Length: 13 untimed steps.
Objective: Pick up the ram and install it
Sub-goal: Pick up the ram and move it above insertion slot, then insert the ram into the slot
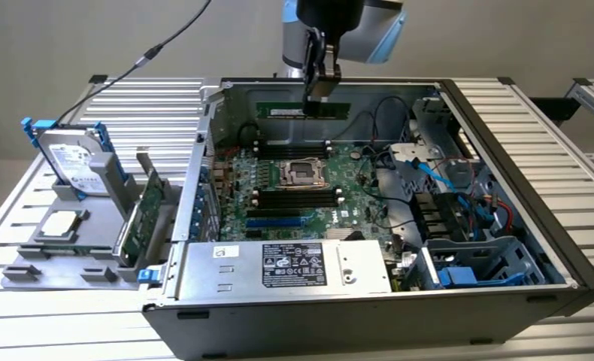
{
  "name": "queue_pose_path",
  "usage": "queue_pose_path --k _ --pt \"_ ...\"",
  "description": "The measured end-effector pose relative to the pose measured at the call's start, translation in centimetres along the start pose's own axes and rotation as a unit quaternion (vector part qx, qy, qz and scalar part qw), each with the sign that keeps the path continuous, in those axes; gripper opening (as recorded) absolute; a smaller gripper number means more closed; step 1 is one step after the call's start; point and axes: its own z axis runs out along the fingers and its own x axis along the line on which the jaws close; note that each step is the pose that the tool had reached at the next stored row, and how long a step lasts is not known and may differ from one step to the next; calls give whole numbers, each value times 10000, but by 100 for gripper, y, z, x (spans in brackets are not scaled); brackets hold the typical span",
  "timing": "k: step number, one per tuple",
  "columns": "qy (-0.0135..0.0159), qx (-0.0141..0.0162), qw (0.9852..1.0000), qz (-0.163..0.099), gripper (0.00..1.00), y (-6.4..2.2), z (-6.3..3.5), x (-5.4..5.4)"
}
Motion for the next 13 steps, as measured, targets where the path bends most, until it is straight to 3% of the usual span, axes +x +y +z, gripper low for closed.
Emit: queue_pose_path --k 13 --pt "0 0 10000 -5 14 -9 2 -19"
